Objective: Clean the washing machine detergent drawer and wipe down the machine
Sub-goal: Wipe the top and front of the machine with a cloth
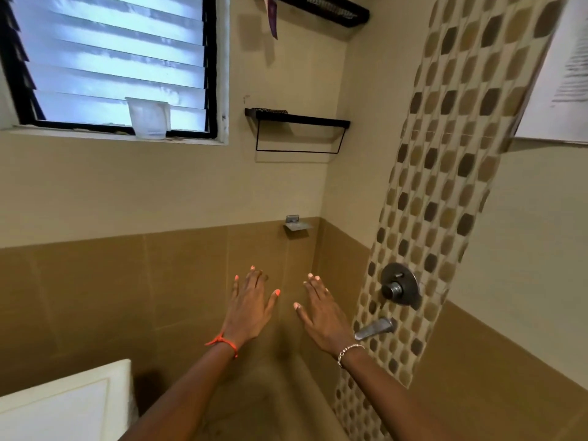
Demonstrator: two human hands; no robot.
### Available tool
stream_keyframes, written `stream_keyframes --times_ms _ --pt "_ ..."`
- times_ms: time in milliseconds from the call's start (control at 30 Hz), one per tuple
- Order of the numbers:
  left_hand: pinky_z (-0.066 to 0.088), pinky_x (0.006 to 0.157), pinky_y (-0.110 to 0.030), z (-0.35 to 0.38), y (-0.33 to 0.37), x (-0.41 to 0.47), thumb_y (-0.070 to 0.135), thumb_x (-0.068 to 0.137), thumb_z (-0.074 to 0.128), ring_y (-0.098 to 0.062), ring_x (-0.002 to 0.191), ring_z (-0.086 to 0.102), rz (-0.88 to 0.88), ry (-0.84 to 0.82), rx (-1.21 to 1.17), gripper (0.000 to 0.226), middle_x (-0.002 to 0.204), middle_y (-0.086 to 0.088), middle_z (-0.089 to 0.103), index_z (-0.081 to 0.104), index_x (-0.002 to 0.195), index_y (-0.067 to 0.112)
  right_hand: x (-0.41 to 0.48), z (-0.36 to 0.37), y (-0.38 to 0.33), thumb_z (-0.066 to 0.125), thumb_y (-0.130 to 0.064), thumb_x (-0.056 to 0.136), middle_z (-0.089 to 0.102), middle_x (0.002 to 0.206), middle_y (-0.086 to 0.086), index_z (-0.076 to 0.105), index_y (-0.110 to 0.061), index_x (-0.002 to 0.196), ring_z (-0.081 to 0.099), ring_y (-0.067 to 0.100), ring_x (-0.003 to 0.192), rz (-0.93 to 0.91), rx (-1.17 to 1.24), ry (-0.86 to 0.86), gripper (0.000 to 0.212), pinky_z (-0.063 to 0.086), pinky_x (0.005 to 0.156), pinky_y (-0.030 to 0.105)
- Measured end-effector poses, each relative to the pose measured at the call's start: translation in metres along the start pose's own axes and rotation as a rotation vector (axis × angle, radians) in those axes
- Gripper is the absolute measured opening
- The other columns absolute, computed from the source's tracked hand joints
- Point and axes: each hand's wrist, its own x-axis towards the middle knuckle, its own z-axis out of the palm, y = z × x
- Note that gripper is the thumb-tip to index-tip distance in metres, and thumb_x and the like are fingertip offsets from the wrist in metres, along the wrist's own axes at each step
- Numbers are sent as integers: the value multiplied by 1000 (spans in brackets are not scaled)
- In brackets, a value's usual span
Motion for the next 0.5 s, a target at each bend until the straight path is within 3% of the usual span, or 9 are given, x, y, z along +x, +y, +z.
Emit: stream_keyframes --times_ms 67,167,233,333,500 --pt "2 118 -38 6 1 21 45 97 32 -16 145 11 -3 7 -11 53 151 -5 28 36 139 13 26 -1 14 5 -67 79 -6 158 -1 8 -12 149 -12 4 141 -6 5 2 89 -6 111 20" --pt "0 118 -38 13 0 52 45 97 31 -16 145 10 -9 22 -20 52 151 -5 27 35 139 13 65 -3 35 25 -45 99 -7 158 0 7 -12 149 -9 9 144 -28 9 -8 63 -6 112 21" --pt "0 117 -38 20 -3 75 52 94 27 -18 145 11 -21 28 -34 60 151 -6 29 36 138 12 95 -3 49 27 -41 100 -7 157 0 6 -11 149 -9 9 144 -57 48 -7 62 -6 112 21" --pt "3 117 -39 29 -9 118 65 77 5 -19 145 13 -31 64 -37 87 149 -6 32 39 137 12 148 -3 67 31 -39 99 -5 158 0 8 -10 149 -8 9 144 -130 116 9 61 -3 113 21" --pt "9 117 -38 32 -14 210 65 77 10 -18 143 18 -66 139 -13 85 147 -4 34 40 135 12 243 -25 97 34 -39 99 3 158 -2 15 -13 148 -2 8 144 -252 177 61 59 2 115 22"
